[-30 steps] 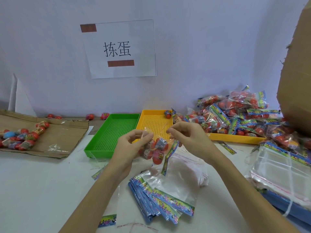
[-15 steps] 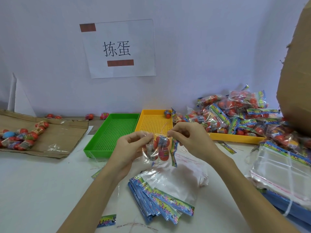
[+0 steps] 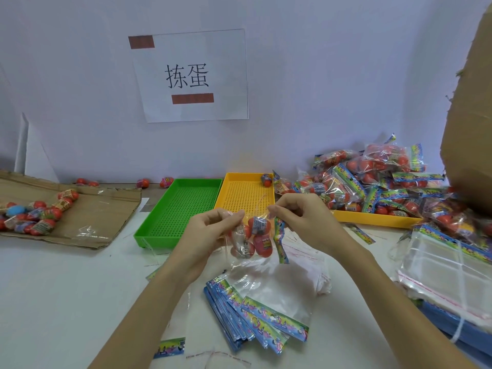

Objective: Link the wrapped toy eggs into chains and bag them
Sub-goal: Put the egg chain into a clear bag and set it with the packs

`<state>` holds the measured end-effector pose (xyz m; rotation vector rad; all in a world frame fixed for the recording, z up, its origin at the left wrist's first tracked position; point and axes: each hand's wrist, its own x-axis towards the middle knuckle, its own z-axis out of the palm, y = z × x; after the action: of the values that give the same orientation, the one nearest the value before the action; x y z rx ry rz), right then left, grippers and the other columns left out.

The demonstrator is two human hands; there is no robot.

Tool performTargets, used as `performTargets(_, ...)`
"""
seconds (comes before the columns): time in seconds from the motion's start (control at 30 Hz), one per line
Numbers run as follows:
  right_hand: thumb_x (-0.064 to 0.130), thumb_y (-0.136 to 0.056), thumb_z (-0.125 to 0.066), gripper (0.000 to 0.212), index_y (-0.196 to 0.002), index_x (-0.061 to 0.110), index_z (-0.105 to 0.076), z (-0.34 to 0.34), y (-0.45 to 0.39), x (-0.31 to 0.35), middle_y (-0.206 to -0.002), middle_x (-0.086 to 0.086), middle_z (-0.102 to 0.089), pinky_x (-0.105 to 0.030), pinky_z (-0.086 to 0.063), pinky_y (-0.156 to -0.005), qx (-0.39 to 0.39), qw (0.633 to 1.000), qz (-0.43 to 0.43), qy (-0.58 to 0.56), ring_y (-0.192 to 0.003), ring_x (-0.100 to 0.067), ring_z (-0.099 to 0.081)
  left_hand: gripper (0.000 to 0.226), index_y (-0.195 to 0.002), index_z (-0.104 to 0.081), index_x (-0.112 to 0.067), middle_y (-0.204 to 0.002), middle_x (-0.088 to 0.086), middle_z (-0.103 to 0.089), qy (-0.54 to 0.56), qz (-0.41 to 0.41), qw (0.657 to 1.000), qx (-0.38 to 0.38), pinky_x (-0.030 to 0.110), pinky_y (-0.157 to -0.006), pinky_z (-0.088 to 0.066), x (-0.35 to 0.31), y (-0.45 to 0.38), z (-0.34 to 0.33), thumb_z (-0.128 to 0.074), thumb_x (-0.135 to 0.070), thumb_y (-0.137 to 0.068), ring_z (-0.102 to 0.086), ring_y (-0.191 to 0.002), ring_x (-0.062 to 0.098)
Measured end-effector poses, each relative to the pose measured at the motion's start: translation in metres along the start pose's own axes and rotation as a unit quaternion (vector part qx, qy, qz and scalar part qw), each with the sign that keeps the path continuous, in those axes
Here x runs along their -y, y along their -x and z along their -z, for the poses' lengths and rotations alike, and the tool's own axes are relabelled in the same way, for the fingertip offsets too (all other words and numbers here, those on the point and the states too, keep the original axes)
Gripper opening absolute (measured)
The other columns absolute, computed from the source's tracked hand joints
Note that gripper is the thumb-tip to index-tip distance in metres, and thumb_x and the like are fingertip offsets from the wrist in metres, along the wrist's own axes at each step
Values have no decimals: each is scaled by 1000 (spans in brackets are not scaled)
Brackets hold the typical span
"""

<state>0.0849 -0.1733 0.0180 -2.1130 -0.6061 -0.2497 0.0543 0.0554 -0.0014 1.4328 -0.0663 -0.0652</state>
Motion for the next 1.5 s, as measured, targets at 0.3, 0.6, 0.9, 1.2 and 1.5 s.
performTargets(0.3,59,-98,-53,42,-78,26,-69,-11,6,11,-66,11,-65,-12,-40,-58,96,991,-66,-72,-57,2,-54,18,-76,-66,-18,-89,6,-74,130,1,986,-105,37,-75,-57,2,-7,-1,-82,-25,-77,-66,-78,18)
performTargets(0.6,23,-105,-55,40,-78,-5,-61,-12,1,6,-60,-3,-37,-34,-36,-62,-13,992,-102,-70,-57,-12,-34,44,-119,-69,-1,-114,21,-74,146,19,988,-51,39,-85,-61,1,-3,-13,-76,-27,-84,-72,-95,25)
performTargets(0.9,55,-101,-52,51,-101,5,-65,-16,1,5,-71,0,-69,-24,-46,-54,7,956,-161,-246,-62,-16,-64,33,-106,-75,5,-101,16,-78,186,19,979,-78,28,-78,-64,6,-5,-15,-79,-11,-78,-75,-82,17)
performTargets(1.2,23,-99,-68,18,-99,6,-73,-36,7,6,-91,-9,-79,-28,-56,-67,52,952,-149,-261,-85,-23,-78,58,-134,-53,7,-133,34,-62,241,30,969,-37,47,-104,-56,4,-5,-17,-75,-9,-84,-66,-120,41)
performTargets(1.5,19,-98,-69,10,-92,13,-73,0,4,2,-78,0,-76,-25,-54,-59,150,987,-27,-39,-67,-16,-72,62,-121,-71,-30,-102,-6,-80,-105,-71,987,-97,35,-84,-61,-6,0,2,-86,-50,-64,-76,-97,13)
